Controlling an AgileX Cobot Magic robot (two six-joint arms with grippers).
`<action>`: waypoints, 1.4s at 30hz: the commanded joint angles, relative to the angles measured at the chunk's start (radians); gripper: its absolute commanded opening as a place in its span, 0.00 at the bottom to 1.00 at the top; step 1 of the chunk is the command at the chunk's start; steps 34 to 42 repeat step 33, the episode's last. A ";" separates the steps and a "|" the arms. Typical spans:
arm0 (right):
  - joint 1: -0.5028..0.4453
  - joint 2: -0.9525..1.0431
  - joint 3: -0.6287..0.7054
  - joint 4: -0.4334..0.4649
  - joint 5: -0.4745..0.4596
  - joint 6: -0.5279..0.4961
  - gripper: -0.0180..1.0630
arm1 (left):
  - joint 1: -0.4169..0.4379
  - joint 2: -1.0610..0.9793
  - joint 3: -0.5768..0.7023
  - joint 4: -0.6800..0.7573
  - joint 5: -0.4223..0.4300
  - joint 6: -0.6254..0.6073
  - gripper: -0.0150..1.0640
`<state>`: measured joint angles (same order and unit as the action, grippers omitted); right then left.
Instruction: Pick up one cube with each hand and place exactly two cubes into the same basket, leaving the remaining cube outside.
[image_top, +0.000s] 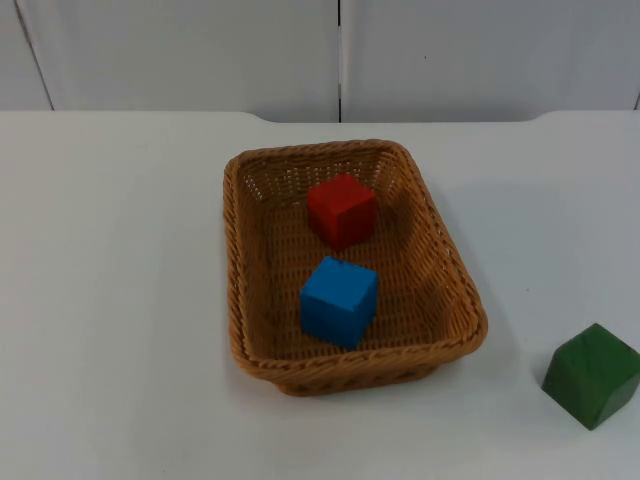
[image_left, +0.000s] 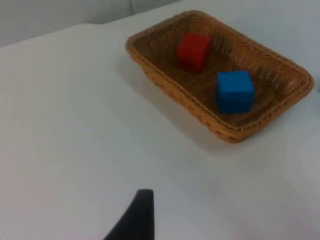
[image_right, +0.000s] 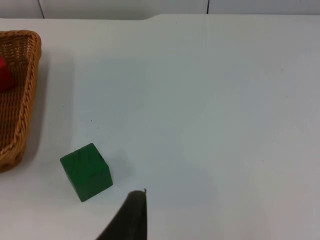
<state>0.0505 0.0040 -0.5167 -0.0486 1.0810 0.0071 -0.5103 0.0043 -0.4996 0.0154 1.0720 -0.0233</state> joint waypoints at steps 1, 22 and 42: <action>-0.006 -0.004 0.002 0.002 -0.003 0.003 0.99 | 0.049 -0.004 0.005 0.002 0.002 -0.007 0.99; -0.006 -0.004 0.002 0.002 -0.003 0.003 0.99 | 0.355 -0.004 0.005 0.002 0.002 -0.007 0.99; -0.006 -0.004 0.002 0.002 -0.003 0.003 0.99 | 0.516 -0.004 0.005 0.002 0.002 -0.007 0.99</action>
